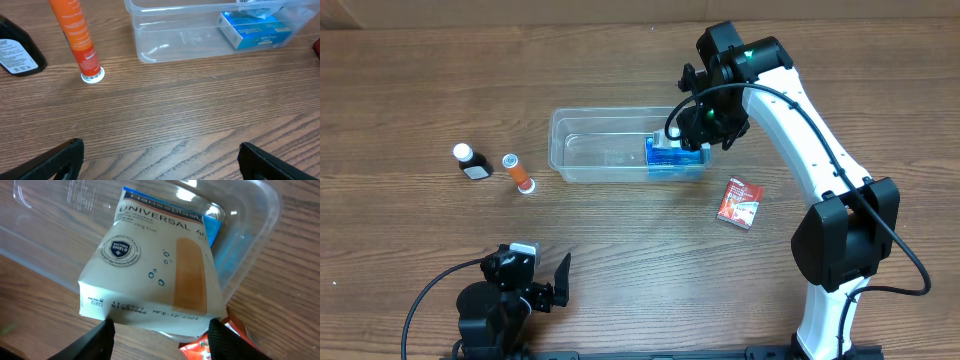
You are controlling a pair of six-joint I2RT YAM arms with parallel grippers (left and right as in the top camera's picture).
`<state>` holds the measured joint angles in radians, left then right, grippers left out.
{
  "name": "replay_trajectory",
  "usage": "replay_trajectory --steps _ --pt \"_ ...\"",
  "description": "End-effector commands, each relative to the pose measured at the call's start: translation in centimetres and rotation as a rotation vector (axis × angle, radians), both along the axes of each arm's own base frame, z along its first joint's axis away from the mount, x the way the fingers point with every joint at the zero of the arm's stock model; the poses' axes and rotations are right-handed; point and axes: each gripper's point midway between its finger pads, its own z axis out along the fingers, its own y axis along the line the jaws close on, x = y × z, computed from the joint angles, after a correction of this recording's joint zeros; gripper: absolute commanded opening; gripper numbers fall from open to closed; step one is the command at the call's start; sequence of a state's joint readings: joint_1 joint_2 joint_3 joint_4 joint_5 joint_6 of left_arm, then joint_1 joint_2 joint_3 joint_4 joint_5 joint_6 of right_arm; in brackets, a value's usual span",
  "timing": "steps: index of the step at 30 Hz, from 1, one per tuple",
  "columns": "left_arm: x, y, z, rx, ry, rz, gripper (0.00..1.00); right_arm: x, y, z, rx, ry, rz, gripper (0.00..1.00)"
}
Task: Pack container
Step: 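Place the Hansaplast box into the container beside the blue box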
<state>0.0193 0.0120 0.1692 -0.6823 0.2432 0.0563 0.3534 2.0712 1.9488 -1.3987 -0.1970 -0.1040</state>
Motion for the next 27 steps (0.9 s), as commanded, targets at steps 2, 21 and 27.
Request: replay_trajectory --steps 2,21,27 --pt "0.0 -0.1 0.0 0.009 -0.009 -0.013 1.00 -0.7 0.9 -0.2 0.018 0.026 0.015 0.62" --pt "0.0 -0.1 0.0 0.009 -0.009 -0.013 1.00 -0.5 2.5 2.4 0.050 -0.065 0.078 0.83" --pt "0.0 -0.1 0.0 0.009 -0.009 -0.013 1.00 -0.1 3.9 2.9 0.123 -0.082 0.091 0.87"
